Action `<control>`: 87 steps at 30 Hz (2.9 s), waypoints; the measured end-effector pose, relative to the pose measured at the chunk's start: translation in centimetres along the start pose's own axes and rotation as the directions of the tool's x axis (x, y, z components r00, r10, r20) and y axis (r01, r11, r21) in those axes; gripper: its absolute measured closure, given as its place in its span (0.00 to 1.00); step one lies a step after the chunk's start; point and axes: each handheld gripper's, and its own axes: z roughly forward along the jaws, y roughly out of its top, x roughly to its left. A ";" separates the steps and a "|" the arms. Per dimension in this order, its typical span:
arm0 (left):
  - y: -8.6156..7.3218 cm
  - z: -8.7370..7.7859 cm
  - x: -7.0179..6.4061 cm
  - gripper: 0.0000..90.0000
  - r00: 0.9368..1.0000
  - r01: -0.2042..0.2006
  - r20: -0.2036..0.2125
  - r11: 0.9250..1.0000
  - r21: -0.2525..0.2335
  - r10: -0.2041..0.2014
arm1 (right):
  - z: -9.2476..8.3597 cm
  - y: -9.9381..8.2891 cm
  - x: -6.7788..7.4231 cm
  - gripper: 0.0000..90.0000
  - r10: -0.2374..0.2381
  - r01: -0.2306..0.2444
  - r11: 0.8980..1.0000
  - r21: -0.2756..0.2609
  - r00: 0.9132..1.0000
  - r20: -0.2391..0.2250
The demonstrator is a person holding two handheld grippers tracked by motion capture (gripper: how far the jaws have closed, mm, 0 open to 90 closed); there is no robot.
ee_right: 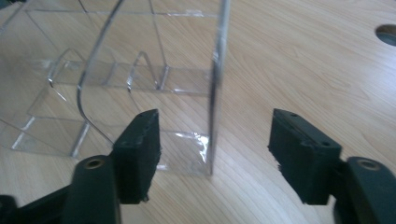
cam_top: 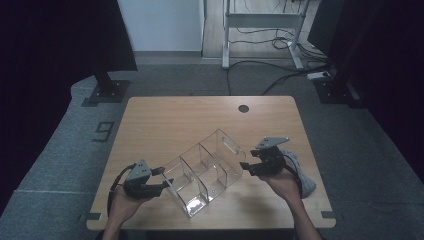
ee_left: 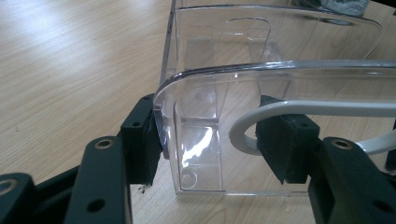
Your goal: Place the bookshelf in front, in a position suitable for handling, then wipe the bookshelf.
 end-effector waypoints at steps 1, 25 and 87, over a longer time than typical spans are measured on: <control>0.0 0.0 0.0 0.47 1.000 0.000 0.000 1.000 0.000 0.000 | 0.0 0.0 0.0 0.35 0.000 0.000 1.000 0.000 1.000 0.000; 0.0 0.0 -0.7 0.48 0.999 0.025 -0.020 1.000 0.005 -0.025 | -4.4 -5.4 -6.1 0.14 0.108 -0.132 0.989 0.075 0.960 0.259; -0.4 -0.1 -0.8 0.40 0.999 0.041 0.014 0.999 -0.003 -0.041 | -5.4 -3.1 -5.5 0.70 0.139 -0.147 0.987 0.057 0.982 0.127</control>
